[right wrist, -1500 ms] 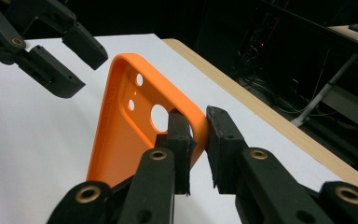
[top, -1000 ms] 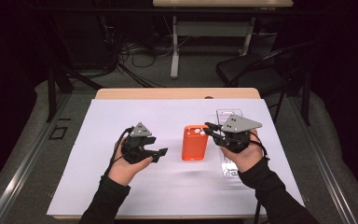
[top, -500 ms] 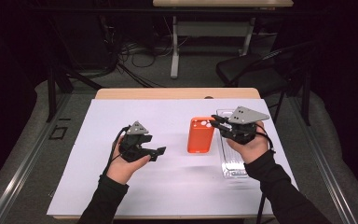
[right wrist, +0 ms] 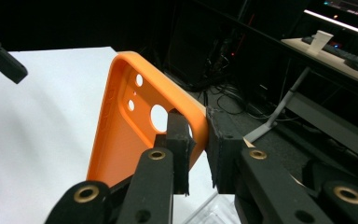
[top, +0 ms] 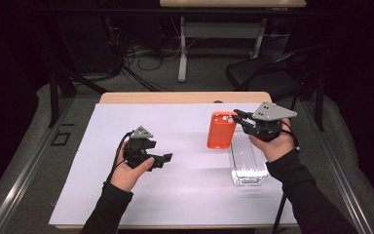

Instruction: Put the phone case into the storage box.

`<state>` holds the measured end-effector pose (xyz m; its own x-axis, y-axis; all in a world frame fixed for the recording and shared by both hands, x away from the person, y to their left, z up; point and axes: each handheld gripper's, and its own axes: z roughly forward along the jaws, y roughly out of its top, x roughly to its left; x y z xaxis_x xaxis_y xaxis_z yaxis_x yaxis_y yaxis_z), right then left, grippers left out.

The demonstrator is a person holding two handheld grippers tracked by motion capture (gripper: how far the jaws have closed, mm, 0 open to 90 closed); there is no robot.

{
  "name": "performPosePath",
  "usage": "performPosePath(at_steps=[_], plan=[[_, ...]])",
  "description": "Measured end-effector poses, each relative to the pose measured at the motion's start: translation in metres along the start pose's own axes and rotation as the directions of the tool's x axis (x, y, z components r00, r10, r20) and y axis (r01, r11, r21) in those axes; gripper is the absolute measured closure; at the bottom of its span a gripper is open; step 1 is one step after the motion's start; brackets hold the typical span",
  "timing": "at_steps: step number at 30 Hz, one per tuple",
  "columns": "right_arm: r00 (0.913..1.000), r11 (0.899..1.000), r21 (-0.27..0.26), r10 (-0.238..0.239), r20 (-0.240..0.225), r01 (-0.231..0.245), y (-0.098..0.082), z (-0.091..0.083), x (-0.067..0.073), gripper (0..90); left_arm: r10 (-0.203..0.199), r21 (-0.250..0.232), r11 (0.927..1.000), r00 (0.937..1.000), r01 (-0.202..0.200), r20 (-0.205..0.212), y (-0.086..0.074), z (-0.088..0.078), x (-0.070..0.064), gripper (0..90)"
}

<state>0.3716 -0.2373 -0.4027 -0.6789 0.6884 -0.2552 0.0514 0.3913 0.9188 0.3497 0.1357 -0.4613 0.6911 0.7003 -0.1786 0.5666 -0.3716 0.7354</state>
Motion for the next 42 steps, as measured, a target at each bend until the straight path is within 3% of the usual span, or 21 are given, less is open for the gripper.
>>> performPosePath(at_steps=[21,24,42], plan=[[0.9963,0.999,0.017,-0.030,0.080,0.028,-0.010,-0.019,-0.037,80.5,0.017,-0.001,0.9999,0.9999,-0.017,0.000,-0.001,-0.001,0.002,15.2],[0.9957,0.999,0.022,-0.033,0.087,0.031,-0.014,-0.020,-0.043,80.5,0.038,0.007,0.9992,0.9993,-0.038,0.000,-0.001,-0.001,0.001,15.2],[0.9917,0.998,0.051,-0.048,0.120,0.042,-0.028,-0.013,-0.064,80.5,0.049,0.014,0.9987,0.9988,-0.049,-0.004,-0.003,-0.001,0.002,15.2]])
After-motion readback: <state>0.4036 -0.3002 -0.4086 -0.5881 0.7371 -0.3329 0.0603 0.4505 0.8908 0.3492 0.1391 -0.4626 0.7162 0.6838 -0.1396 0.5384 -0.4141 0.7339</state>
